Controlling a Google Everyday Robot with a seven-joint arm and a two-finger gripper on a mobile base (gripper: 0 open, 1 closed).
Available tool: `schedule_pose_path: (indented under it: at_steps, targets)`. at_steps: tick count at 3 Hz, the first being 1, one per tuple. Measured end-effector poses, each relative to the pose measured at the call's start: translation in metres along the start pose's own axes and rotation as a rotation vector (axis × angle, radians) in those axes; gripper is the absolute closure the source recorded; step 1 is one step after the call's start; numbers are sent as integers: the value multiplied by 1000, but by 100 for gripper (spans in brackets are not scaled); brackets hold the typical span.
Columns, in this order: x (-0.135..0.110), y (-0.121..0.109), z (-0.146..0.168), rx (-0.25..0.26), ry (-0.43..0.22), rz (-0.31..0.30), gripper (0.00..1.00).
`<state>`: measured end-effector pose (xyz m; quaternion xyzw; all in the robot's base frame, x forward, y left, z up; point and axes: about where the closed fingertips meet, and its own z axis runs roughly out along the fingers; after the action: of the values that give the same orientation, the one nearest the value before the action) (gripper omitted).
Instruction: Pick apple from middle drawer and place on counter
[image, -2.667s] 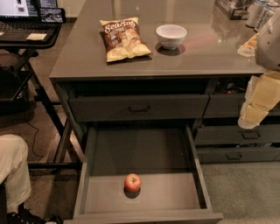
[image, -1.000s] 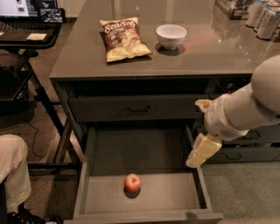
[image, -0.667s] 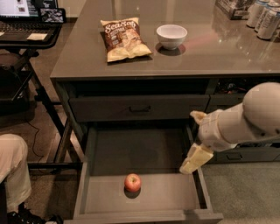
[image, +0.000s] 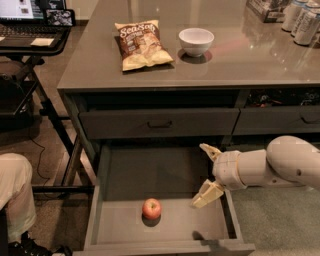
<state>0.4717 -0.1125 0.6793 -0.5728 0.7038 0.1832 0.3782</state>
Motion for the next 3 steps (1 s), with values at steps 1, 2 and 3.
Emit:
schedule_pose_path:
  at_steps: [1,2,3]
  targets:
    - [2,13,46,-76,-139,-30,0]
    - [2,13,46,-77,-139,-30,0]
    - [18,14,66,-100,-163,-9,0]
